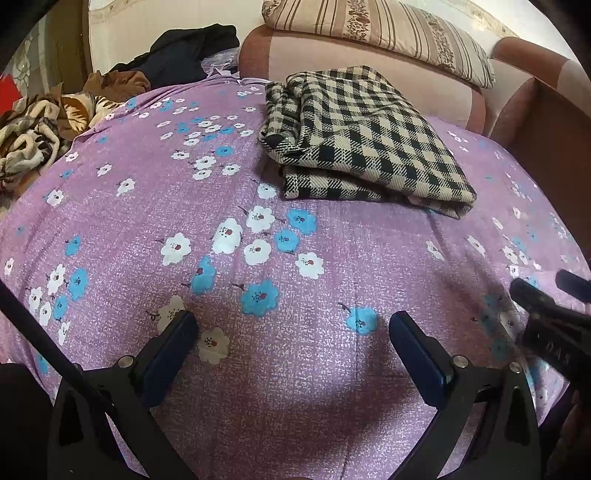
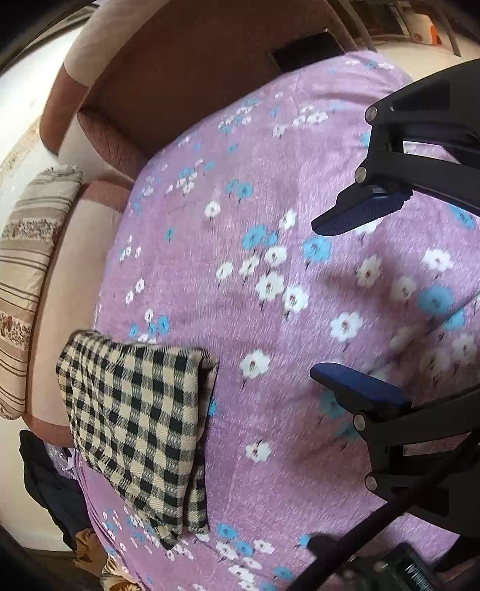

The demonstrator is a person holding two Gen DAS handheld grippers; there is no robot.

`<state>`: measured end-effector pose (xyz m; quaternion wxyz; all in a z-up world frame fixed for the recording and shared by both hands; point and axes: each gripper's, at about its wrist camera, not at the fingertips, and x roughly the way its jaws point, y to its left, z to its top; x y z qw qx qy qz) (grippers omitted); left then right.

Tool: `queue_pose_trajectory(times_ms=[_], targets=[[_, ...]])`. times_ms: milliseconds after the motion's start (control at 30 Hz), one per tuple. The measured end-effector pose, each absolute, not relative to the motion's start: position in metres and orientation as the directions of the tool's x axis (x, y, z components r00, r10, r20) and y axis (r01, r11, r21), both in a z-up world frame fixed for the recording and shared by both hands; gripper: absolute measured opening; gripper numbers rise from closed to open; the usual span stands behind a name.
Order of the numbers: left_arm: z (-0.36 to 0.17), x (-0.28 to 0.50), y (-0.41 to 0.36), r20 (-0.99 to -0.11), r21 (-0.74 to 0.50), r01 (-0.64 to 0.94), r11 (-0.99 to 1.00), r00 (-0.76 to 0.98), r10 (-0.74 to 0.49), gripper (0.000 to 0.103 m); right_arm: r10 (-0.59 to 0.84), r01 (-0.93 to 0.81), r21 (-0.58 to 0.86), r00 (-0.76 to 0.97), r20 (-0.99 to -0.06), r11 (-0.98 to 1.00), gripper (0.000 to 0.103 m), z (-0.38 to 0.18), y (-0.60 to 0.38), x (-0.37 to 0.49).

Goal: Fold large clothes

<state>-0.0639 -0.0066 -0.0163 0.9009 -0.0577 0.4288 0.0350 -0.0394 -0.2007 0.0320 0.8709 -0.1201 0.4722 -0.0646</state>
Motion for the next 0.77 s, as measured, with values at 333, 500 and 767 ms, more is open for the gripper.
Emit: queue_pose_trajectory(times_ms=[333, 500, 767], targets=[[-0.016, -0.065, -0.005, -0.779, -0.077, -0.115, 0.99, 0.627, 0.013, 0.103, -0.15, -0.06, -0.222, 0.565, -0.811, 0.973, 0.076, 0.037, -0.178, -0.026], [-0.015, -0.064, -0.002, -0.779, -0.09, -0.118, 0.989, 0.627, 0.004, 0.103, -0.115, -0.051, -0.175, 0.571, -0.813, 0.983, 0.076, 0.035, -0.184, -0.035], [-0.013, -0.057, 0.002, -0.796, -0.098, -0.136, 0.986, 0.605, 0.005, 0.102, -0.054, -0.069, -0.114, 0.571, -0.819, 0.991, 0.076, 0.033, -0.184, -0.033]])
